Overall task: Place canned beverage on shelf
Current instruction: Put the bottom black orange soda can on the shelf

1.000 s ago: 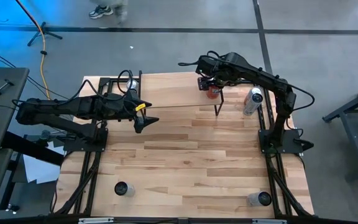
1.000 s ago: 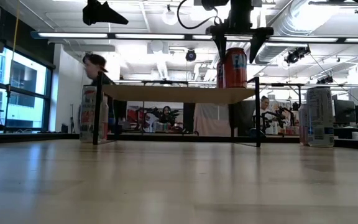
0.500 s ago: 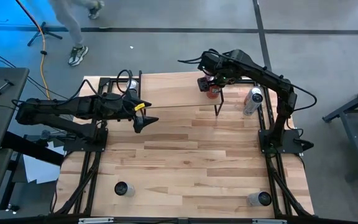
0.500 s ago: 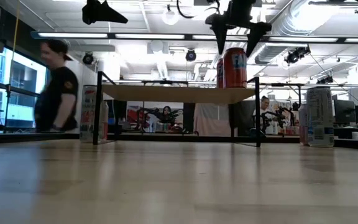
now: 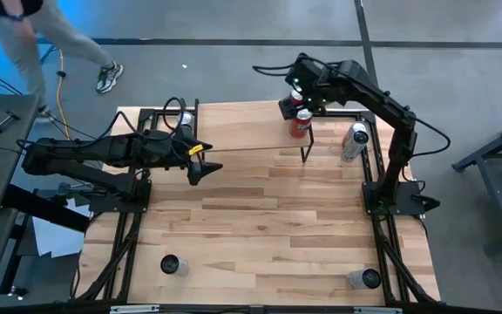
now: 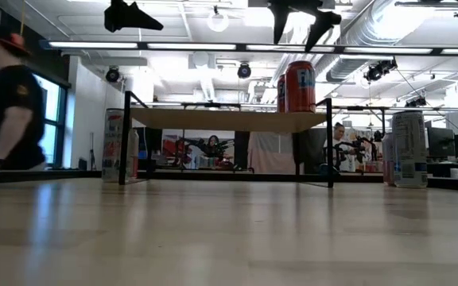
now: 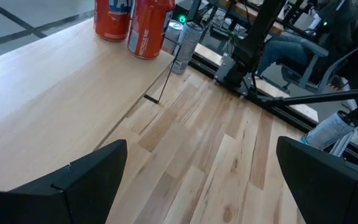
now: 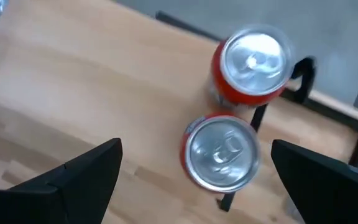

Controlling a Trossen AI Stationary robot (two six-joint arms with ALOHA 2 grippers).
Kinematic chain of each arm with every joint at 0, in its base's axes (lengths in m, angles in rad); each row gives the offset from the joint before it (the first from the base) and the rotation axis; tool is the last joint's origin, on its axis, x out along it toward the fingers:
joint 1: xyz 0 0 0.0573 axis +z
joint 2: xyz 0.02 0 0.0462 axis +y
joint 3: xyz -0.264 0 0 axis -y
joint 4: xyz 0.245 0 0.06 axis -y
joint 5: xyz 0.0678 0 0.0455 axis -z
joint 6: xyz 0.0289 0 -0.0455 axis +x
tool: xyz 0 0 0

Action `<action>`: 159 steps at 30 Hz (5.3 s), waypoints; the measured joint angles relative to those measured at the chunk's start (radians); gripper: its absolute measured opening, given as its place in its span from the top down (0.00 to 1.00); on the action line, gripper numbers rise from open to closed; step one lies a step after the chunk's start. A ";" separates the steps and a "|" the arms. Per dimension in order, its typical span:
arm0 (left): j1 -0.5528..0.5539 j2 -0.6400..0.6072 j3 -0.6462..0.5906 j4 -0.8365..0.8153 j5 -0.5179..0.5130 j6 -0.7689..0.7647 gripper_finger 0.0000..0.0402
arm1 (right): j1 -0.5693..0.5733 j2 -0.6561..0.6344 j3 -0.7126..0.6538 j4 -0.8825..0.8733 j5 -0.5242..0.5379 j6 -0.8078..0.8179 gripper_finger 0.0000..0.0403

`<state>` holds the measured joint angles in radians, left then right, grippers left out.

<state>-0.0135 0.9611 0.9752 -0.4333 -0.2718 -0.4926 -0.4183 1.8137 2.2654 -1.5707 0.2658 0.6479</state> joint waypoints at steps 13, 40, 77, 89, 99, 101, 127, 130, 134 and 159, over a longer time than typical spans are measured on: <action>0.012 0.000 0.000 0.278 -0.049 0.041 0.06 | -0.001 -0.146 0.011 -0.001 0.192 -0.309 0.01; 0.059 0.000 0.000 0.358 -0.068 0.113 0.06 | 0.101 -1.085 -1.183 0.798 -0.150 -0.156 0.01; -0.063 -0.209 -0.305 0.634 -0.099 0.217 0.06 | 0.284 -0.915 -1.500 1.693 -0.223 0.025 0.01; -0.063 -0.208 -0.305 0.632 -0.099 0.201 0.06 | 0.283 -0.915 -1.502 1.685 -0.209 -0.019 0.01; -0.063 -0.208 -0.305 0.632 -0.097 0.147 0.06 | 0.310 -0.915 -1.502 1.702 -0.219 -0.330 0.03; -0.063 -0.208 -0.305 0.632 -0.085 0.112 0.06 | 0.322 -0.915 -1.502 1.703 -0.221 -0.397 0.05; -0.492 0.111 0.167 -0.418 0.249 -0.684 0.06 | 0.333 -0.915 -1.503 1.679 -0.195 -0.364 0.14; -0.612 0.204 0.241 -0.545 0.244 -0.893 0.06 | 0.333 -0.915 -1.503 1.679 -0.192 -0.368 0.14; -0.735 0.310 0.326 -0.697 0.238 -1.126 0.06 | 0.333 -0.915 -1.503 1.669 -0.192 -0.368 0.14; -0.831 0.601 0.415 -0.793 0.286 -1.101 0.06 | 0.333 -0.915 -1.503 1.567 -0.193 -0.334 0.14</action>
<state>-0.8448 1.5620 1.3899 -1.2259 0.0143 -1.5939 -0.0849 0.8986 0.7624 -0.0039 0.0724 0.3138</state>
